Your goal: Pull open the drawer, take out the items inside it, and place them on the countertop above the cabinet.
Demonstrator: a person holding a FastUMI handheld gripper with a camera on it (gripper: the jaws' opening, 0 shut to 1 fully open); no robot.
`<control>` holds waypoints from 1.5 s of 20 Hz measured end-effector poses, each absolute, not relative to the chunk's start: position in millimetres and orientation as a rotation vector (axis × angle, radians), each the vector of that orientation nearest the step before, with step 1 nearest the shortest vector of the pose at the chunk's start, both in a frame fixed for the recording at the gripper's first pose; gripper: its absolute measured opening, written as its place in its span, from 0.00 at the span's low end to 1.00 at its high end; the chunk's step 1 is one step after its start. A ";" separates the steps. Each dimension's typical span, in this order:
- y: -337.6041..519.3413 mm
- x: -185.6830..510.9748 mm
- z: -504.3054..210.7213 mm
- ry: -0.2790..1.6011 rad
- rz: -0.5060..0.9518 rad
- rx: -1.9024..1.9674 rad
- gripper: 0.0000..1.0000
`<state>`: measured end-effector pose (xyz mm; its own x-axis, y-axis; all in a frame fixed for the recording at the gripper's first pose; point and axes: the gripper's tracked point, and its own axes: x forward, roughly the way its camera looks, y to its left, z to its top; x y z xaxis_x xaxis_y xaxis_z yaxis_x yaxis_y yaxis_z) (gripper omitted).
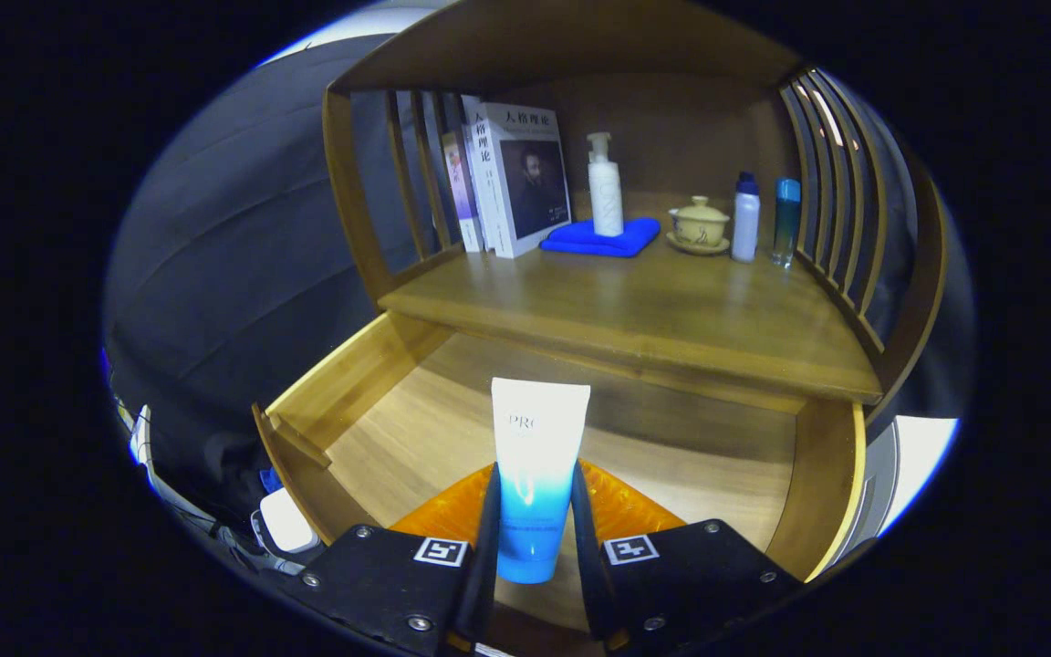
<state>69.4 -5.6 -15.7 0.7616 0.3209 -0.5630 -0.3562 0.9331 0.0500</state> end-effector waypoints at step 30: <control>-24.0 246.6 25.4 0.445 0.056 0.110 0.49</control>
